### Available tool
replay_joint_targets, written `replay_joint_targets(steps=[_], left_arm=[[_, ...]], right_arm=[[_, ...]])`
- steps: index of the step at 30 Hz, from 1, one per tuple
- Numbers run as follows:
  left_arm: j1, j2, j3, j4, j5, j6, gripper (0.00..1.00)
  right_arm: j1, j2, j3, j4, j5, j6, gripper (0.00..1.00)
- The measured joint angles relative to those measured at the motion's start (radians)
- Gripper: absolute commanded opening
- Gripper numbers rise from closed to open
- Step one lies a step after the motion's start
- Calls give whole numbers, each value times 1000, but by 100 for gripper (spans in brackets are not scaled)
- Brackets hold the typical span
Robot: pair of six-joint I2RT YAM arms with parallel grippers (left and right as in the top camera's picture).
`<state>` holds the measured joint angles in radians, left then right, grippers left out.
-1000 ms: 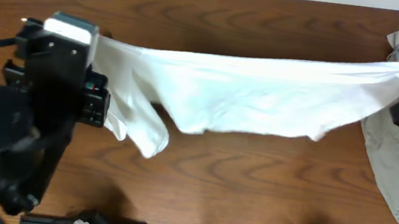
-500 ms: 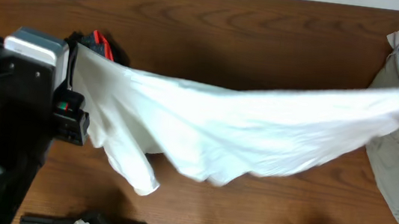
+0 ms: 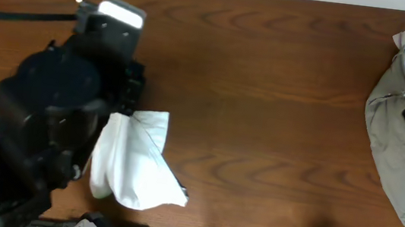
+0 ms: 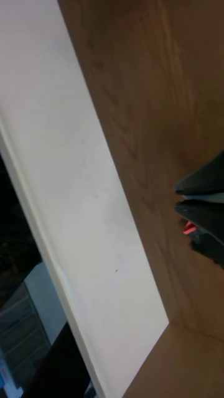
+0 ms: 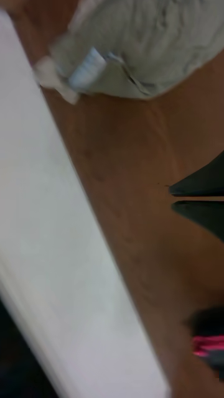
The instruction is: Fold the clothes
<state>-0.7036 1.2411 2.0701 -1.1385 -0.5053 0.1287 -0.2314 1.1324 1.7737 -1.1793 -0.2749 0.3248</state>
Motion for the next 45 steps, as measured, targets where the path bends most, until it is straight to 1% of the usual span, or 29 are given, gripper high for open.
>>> replay_joint_targets(steps=[4,5,12,15,19,20,23,27,31,38,45], left_arm=[[0,12,0,15,1,1,6],[0,11,0,21,2,3,7],[-12,9,41,29,7,7,7],[-12,7,80,38,8,8,7],[-12,2,110,52,8,20,7],[-12,0,111,53,8,25,7],[-12,1,112,70,4,37,7],[-13,2,112,78,-8,60,7],[-13,2,112,101,-63,89,7],[-13,2,113,134,-191,132,7],[-13,4,113,164,-312,142,7]], right_arm=[[48,70,1,-88,-100,-83,24],[67,97,1,-99,-119,-105,25],[220,322,0,-108,-195,-231,40],[300,395,0,-103,-220,-285,43],[455,495,0,-66,-236,-359,45],[467,505,0,-62,-236,-364,45],[574,587,0,-13,-219,-393,46],[679,678,0,26,-199,-428,46],[765,732,0,48,-188,-465,46],[845,738,0,80,-163,-489,47],[847,738,0,65,-150,-491,46]])
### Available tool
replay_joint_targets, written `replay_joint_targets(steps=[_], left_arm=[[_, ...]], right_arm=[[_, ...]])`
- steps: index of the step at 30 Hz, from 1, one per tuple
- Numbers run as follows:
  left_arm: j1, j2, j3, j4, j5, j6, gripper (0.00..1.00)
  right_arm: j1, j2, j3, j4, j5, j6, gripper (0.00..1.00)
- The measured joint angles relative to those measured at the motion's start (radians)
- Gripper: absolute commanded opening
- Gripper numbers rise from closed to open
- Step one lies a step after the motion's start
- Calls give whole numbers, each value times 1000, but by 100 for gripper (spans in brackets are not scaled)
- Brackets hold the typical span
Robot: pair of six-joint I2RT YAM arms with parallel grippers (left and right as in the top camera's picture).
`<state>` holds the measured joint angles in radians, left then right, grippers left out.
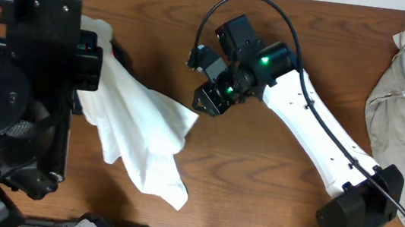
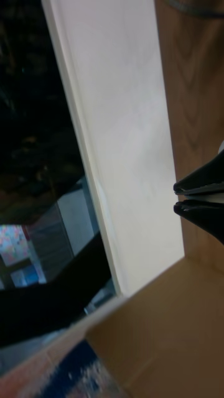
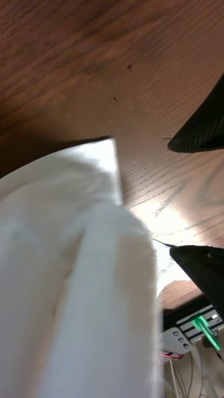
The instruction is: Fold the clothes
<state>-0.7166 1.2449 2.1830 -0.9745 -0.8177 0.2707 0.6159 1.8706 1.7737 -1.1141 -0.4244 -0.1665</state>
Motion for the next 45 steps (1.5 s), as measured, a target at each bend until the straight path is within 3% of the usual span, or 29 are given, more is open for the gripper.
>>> replay_joint_targets(steps=[11,23,35,37,45], left_arm=[[0,71,5,10,-106,0,7],[0,101,5,36,-114,19,7],[0,87,5,53,-124,19,7],[0,81,5,55,-125,19,7],[0,69,5,56,-125,19,7]], right_arm=[[48,-23,0,-3,-26,-50,47],[253,-41,-1,33,-5,-48,46],[278,-41,-139,383,177,137,56],[278,-40,-161,429,187,164,61],[283,-40,-182,569,262,292,66]])
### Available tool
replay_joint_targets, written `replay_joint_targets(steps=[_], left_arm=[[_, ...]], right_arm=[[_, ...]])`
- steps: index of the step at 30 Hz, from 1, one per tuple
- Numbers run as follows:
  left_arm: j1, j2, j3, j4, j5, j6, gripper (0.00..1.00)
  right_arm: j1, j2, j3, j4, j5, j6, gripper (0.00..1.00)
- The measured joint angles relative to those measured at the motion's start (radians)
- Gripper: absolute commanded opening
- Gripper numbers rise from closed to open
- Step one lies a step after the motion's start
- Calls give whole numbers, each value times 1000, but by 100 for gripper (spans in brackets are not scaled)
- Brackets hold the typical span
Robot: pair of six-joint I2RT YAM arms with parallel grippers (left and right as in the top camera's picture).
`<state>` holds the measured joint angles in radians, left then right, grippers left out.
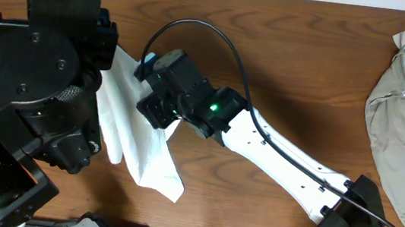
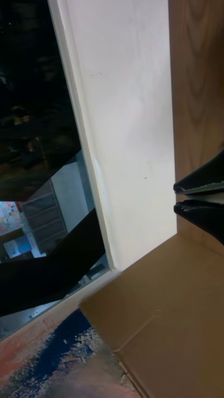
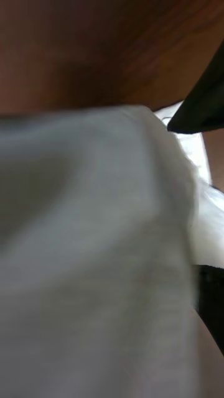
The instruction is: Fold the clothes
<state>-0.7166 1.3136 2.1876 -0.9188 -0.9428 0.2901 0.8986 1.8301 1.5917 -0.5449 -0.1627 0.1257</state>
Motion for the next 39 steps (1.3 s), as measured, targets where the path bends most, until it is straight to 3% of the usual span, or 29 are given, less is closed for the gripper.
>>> replay_joint_targets(steps=[5,7,11,15,16,19,23,34,39], left_arm=[[0,0,0,0,0,0,7],[0,0,0,0,0,0,7],[0,0,0,0,0,0,7],[-12,0,0,0,0,0,7],[-20,0,0,0,0,0,7],[-40,0,0,0,0,0,7],[-45,0,0,0,0,0,8],[-45,0,0,0,0,0,7],[-45,0,0,0,0,0,7]], right_arm=[[0,0,0,48,17,31,63],[0,0,0,51,22,42,54],[0,0,-1,53,33,63,21],[0,0,-7,54,66,93,14],[0,0,-11,54,71,97,14],[0,0,-18,51,82,109,38],[0,0,-19,53,92,119,51],[4,0,-94,99,94,179,52],[30,0,-116,109,96,198,57]])
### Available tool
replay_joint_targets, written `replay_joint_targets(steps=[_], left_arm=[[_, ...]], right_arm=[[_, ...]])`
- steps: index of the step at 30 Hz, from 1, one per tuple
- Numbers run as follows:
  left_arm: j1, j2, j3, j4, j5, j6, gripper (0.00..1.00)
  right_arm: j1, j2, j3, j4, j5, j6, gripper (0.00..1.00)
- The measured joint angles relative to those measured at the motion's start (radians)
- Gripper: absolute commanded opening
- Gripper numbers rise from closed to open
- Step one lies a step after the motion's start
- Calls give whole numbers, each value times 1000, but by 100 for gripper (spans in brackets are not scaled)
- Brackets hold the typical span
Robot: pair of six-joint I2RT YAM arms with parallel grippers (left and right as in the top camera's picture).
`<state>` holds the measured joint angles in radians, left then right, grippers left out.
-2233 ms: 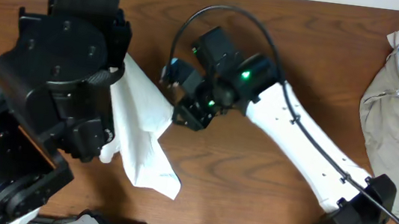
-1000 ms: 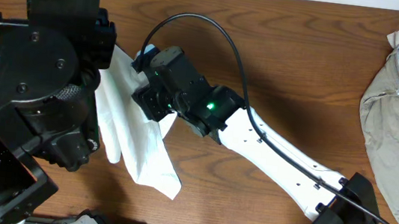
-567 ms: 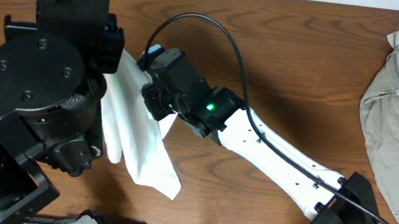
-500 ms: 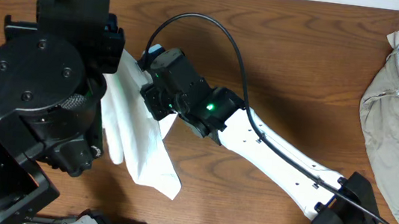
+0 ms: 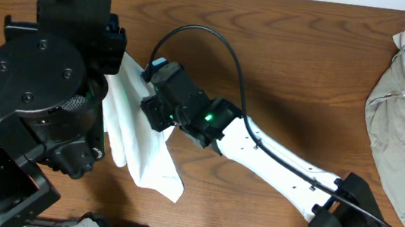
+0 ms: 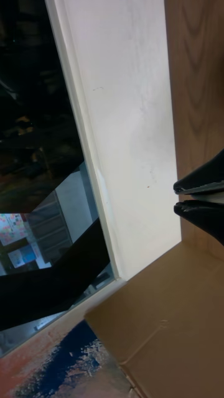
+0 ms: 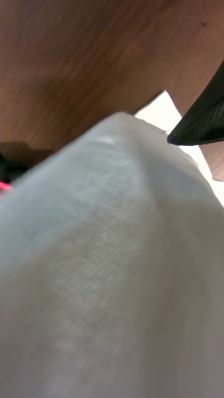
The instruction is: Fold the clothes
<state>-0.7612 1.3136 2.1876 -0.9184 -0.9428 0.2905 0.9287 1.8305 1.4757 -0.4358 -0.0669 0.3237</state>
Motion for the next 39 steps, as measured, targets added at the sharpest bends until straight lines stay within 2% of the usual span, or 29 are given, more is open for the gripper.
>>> replay_joint_targets(steps=[4,8,10,15,20,22,25,33,39], left_arm=[[0,0,0,0,0,0,7],[0,0,0,0,0,0,7],[0,0,0,0,0,0,7],[0,0,0,0,0,0,7],[0,0,0,0,0,0,7],[0,0,0,0,0,0,7],[0,0,0,0,0,0,7],[0,0,0,3,0,4,7],[0,0,0,3,0,6,7]], right_arm=[[20,0,-16,32,13,18,59],[27,0,-61,58,69,71,54],[27,0,-87,67,91,90,42],[26,2,-112,75,120,121,37],[23,2,-112,74,141,129,21],[17,2,-112,66,150,131,10],[3,2,-112,49,173,138,1],[-74,-59,-120,-114,238,103,1],[-223,-375,-125,-200,294,60,1]])
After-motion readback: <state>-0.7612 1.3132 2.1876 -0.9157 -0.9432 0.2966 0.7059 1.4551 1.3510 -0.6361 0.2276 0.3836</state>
